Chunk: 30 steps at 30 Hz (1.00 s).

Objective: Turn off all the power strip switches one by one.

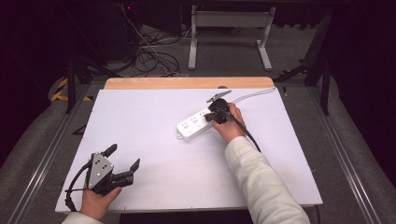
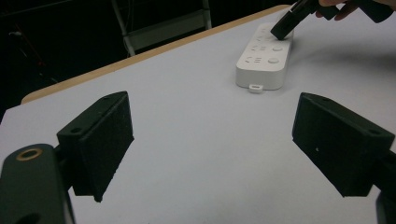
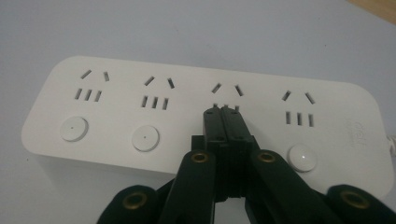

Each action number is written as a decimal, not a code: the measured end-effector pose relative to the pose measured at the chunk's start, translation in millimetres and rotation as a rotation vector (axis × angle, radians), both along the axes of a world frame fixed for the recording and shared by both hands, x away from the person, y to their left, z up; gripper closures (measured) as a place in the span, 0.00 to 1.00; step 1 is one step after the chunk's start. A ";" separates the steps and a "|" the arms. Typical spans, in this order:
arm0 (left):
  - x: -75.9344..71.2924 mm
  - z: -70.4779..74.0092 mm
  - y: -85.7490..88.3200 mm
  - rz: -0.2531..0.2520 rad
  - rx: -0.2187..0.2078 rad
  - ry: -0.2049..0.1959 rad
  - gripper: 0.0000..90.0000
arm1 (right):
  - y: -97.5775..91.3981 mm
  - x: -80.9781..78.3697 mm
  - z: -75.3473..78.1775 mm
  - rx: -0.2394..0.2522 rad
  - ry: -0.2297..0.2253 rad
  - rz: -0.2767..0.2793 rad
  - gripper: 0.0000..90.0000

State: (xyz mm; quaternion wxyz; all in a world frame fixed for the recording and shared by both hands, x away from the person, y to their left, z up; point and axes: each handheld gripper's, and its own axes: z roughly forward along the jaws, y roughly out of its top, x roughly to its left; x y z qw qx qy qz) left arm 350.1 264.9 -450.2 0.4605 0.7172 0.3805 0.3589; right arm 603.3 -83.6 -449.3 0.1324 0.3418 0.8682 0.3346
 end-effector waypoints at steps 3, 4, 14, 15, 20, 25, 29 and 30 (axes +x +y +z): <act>-0.3 0.0 -0.3 0.000 -0.001 -0.001 0.15 | 0.4 -0.5 -0.2 -0.002 -0.005 -0.004 1.00; -0.3 0.1 -0.3 -0.001 -0.001 -0.002 0.15 | 0.7 -0.7 -0.2 -0.006 -0.008 0.000 1.00; -0.3 -0.2 -0.4 -0.001 -0.001 0.000 0.15 | 1.3 -2.2 -0.6 -0.002 -0.006 -0.017 1.00; -0.2 -0.3 -0.3 -0.001 -0.001 0.001 0.15 | 1.4 -2.3 -0.6 -0.002 -0.006 -0.018 1.00; -0.3 -0.2 -0.5 -0.001 0.000 0.000 0.15 | 0.4 -2.0 -1.1 0.012 0.002 -0.025 1.00; -0.1 -0.3 -0.7 -0.003 0.001 0.002 0.15 | 2.5 -3.6 -2.2 0.001 -0.006 -0.040 1.00; -0.3 -0.1 -0.2 0.000 -0.002 0.001 0.15 | 5.2 -2.5 -0.3 -0.008 -0.010 -0.033 1.00; -0.1 -0.2 0.1 -0.001 -0.003 0.002 0.15 | 5.4 -4.9 5.2 -0.010 -0.034 -0.028 1.00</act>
